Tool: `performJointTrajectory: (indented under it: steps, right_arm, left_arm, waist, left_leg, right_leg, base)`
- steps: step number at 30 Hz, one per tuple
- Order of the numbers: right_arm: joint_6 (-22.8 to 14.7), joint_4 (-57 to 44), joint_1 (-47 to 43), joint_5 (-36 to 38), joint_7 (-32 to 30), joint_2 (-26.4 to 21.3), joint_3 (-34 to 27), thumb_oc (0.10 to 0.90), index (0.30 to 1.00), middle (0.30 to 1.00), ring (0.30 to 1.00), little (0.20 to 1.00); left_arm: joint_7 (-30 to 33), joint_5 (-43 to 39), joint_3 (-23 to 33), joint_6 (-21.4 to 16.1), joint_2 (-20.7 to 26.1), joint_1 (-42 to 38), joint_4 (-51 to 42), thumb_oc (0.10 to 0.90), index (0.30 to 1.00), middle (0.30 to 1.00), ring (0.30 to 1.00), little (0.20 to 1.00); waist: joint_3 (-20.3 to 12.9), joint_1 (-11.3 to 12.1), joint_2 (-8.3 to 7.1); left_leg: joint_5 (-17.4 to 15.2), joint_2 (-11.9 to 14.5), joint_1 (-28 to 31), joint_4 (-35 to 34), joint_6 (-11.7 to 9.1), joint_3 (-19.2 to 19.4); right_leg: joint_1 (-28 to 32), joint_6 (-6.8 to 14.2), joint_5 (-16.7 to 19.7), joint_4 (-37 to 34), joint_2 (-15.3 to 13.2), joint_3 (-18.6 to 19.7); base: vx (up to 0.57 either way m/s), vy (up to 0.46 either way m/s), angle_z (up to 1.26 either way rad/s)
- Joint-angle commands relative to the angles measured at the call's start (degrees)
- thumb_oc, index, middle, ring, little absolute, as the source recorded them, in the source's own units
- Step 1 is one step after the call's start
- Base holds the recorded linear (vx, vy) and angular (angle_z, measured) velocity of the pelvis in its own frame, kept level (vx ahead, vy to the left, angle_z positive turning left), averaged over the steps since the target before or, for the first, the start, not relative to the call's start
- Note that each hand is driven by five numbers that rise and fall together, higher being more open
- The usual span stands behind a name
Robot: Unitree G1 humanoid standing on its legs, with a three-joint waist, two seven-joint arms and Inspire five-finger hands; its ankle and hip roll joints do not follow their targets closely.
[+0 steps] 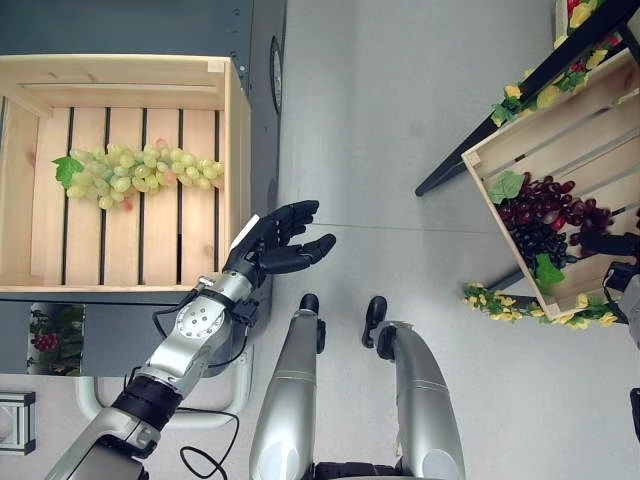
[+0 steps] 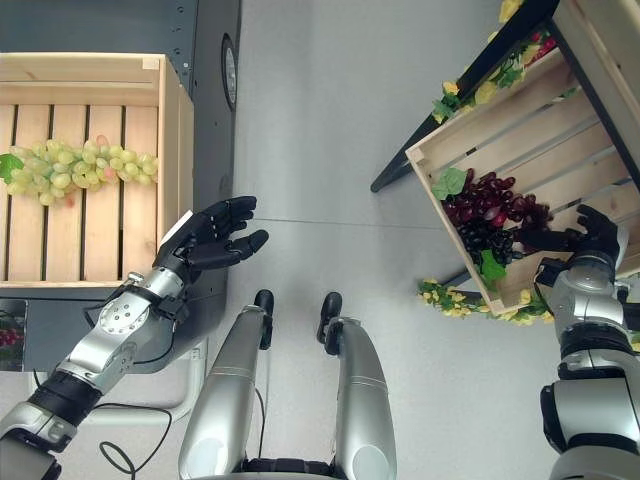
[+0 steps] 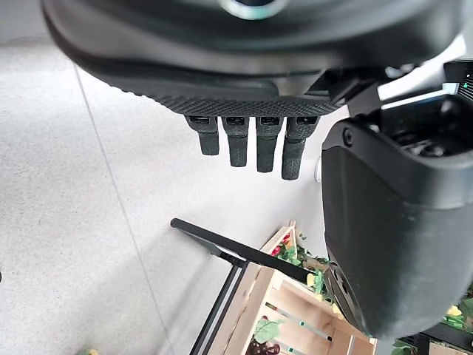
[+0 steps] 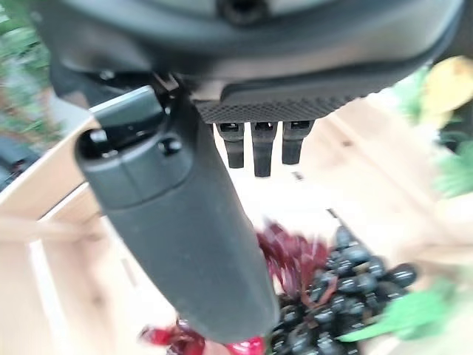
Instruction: Pick up the fruits from the basket on one side to the basket on the other side
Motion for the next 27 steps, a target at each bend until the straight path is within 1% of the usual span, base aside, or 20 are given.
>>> performJointTrajectory:
  steps: [1, 5, 7, 9, 11, 14, 15, 18, 21, 22, 23, 24, 25, 26, 27]
  right_arm:
    - [1.5, 3.73, -1.87, 0.89, 4.47, -6.92, -2.41, 0.8, 0.9, 0.9, 0.9, 0.9]
    - [2.19, 4.26, -1.51, -0.72, 6.92, -6.36, -1.79, 0.8, 0.9, 0.9, 0.9, 0.9]
    - [2.34, 4.47, -0.78, -4.7, 7.46, -6.16, -1.29, 0.8, 0.9, 0.9, 0.9, 0.9]
    - [1.72, 4.44, -0.07, -5.82, 7.25, -5.88, -0.73, 0.8, 0.9, 0.9, 0.9, 0.9]
    - [-0.06, 3.56, 0.44, -9.47, 6.82, -5.65, 0.21, 0.8, 0.9, 0.9, 0.9, 0.9]
    - [-3.53, 0.92, 1.13, -11.19, 6.1, -4.69, 1.07, 0.8, 0.9, 0.9, 0.9, 0.9]
    - [-3.63, 0.24, 1.25, -11.29, 5.78, -4.53, 1.15, 0.8, 0.9, 0.9, 0.9, 0.9]
    - [-5.55, -5.29, 2.6, -12.2, 4.63, -2.65, 1.95, 0.8, 0.9, 0.9, 0.9, 0.9]
    - [-6.21, -8.87, 4.01, -13.01, 3.86, -1.28, 2.32, 0.8, 0.9, 0.9, 0.9, 0.9]
    - [-6.58, -11.22, 4.91, -13.48, 3.44, -0.47, 2.82, 0.8, 0.9, 0.9, 0.9, 0.9]
    - [-6.48, -11.96, 5.07, -13.75, 3.26, -0.18, 2.92, 0.8, 0.9, 0.9, 0.9, 0.9]
    - [-7.24, -12.83, 5.51, -14.75, 3.15, 0.65, 3.3, 0.8, 0.9, 0.9, 0.9, 0.9]
    - [-7.24, -12.86, 5.54, -14.77, 3.14, 0.66, 3.28, 0.8, 0.9, 0.9, 0.9, 0.9]
    - [-8.23, -13.8, 5.84, -15.83, 2.9, 1.78, 4.02, 0.8, 0.9, 0.9, 0.9, 0.9]
    - [-8.27, -13.94, 5.84, -15.97, 2.93, 1.87, 4.09, 0.8, 0.9, 0.9, 0.9, 0.9]
  left_arm:
    - [-1.48, -1.24, 3.39, -3.62, 1.33, -1.72, -6.05, 0.8, 0.9, 0.9, 0.9, 0.9]
    - [-1.11, -0.33, 3.26, -3.14, 0.64, -1.83, -6.29, 0.8, 0.9, 0.9, 0.9, 0.9]
    - [-0.75, 0.55, 3.26, -3.2, 0.41, -1.61, -6.33, 0.8, 0.9, 0.9, 0.9, 0.9]
    - [-0.63, 0.93, 3.32, -3.4, 0.4, -1.66, -6.1, 0.8, 0.9, 0.9, 0.9, 0.9]
    - [0.02, 1.56, 3.45, -4.29, 0.47, -1.72, -6.0, 0.8, 0.9, 0.9, 0.9, 0.9]
    - [0.02, 2.27, 3.8, -5.26, 0.41, -2.3, -6.3, 0.8, 0.9, 0.9, 0.9, 0.9]
    - [0.01, 2.3, 3.87, -5.31, 0.46, -2.35, -6.46, 0.8, 0.9, 0.9, 0.9, 0.9]
    - [-1.03, 2.88, 4.21, -6.2, 0.28, -3.18, -7.51, 0.8, 0.9, 0.9, 0.9, 0.9]
    - [-1.59, 2.98, 4.44, -7.08, -0.17, -3.39, -8.08, 0.8, 0.9, 0.9, 0.9, 0.9]
    - [-1.74, 1.94, 4.66, -8.22, -0.38, -3.78, -8.57, 0.8, 0.9, 0.9, 0.9, 0.9]
    - [-1.86, 1.45, 4.75, -8.45, -0.39, -3.98, -8.71, 0.8, 0.9, 0.9, 0.9, 0.9]
    - [-2.78, 0.19, 5.14, -9.2, -0.73, -4.7, -9.0, 0.8, 0.9, 0.9, 0.9, 0.9]
    - [-2.82, 0.15, 5.14, -9.22, -0.72, -4.71, -8.97, 0.8, 0.9, 0.9, 0.9, 0.9]
    - [-2.43, 0.45, 5.61, -10.95, -1.14, -5.88, -9.53, 0.8, 0.9, 0.9, 0.9, 0.9]
    - [-2.25, 0.37, 5.7, -11.18, -1.11, -6.09, -9.61, 0.8, 0.9, 0.9, 0.9, 0.9]
  waist:
    - [-0.87, 1.36, -1.43]
    - [-0.87, 1.55, -1.89]
    - [-0.87, 1.69, -2.14]
    - [-0.87, 1.72, -2.31]
    - [-0.87, 1.72, -2.47]
    - [-0.87, 1.59, -2.48]
    - [-0.87, 1.56, -2.45]
    - [-0.87, 1.18, -2.11]
    - [-0.87, 0.83, -1.68]
    - [-0.87, 0.54, -1.29]
    - [-0.87, 0.47, -1.17]
    - [-0.87, 0.31, -0.8]
    - [-0.87, 0.29, -0.82]
    - [-0.87, 0.14, -0.19]
    - [-0.87, 0.11, -0.12]
  left_leg:
    - [-4.22, -2.08, 6.56, -4.03, 1.12, 3.22]
    - [-4.24, -1.99, 9.05, -5.33, 1.15, 3.24]
    - [-4.15, -1.95, 10.38, -6.15, 1.23, 3.28]
    - [-4.11, -1.89, 11.08, -6.52, 1.29, 3.35]
    - [-3.9, -1.91, 12.33, -7.31, 1.27, 3.23]
    - [-3.44, -1.9, 13.75, -8.74, 1.33, 3.31]
    - [-3.39, -1.91, 13.85, -8.87, 1.33, 3.34]
    - [-3.13, -2.01, 14.09, -9.39, 1.33, 3.61]
    - [-3.04, -2.1, 13.81, -9.29, 1.33, 3.71]
    - [-2.98, -2.19, 13.62, -9.08, 1.29, 3.86]
    - [-2.92, -2.17, 13.62, -9.13, 1.27, 3.93]
    - [-2.75, -2.1, 13.63, -9.3, 1.2, 4.14]
    - [-2.74, -2.12, 13.63, -9.3, 1.2, 4.13]
    - [-2.64, -2.12, 13.41, -9.22, 1.04, 4.41]
    - [-2.62, -2.13, 13.4, -9.23, 1.02, 4.43]
  right_leg:
    - [6.74, -2.24, -3.31, 3.37, 2.18, -2.22]
    - [9.12, -2.22, -3.74, 2.44, 2.29, -2.08]
    - [10.49, -2.2, -3.69, 1.62, 2.21, -2.15]
    - [11.29, -2.17, -3.62, 1.11, 2.19, -2.2]
    - [12.5, -2.08, -3.58, 0.52, 2.19, -2.13]
    - [13.54, -1.98, -3.55, -0.18, 2.08, -2.13]
    - [13.62, -1.97, -3.53, -0.29, 2.06, -2.15]
    - [13.72, -2.05, -3.57, -0.64, 1.84, -2.31]
    - [13.36, -2.22, -3.8, -0.36, 1.58, -2.38]
    - [13.18, -2.36, -3.94, -0.16, 1.43, -2.33]
    - [13.16, -2.39, -3.99, -0.16, 1.36, -2.34]
    - [13.06, -2.48, -4.17, -0.03, 1.09, -2.47]
    - [13.05, -2.48, -4.19, -0.01, 1.07, -2.48]
    - [12.84, -2.56, -4.42, 0.23, 0.6, -2.64]
    - [12.81, -2.57, -4.48, 0.29, 0.53, -2.65]
  base:
    - [0.03, -0.016, -0.01]
    - [0.04, -0.006, -0.01]
    - [0.04, 0.002, 0.0]
    - [0.03, 0.006, 0.01]
    - [0.05, 0.023, 0.01]
    - [0.03, 0.022, 0.03]
    - [0.0, 0.0, 0.0]
    - [0.0, 0.026, 0.01]
    - [-0.01, 0.048, 0.01]
    - [-0.01, 0.04, 0.01]
    - [-0.01, 0.058, 0.02]
    - [-0.01, 0.033, 0.02]
    - [-0.01, 0.057, 0.03]
    - [-0.01, 0.035, 0.01]
    - [-0.01, 0.05, 0.03]
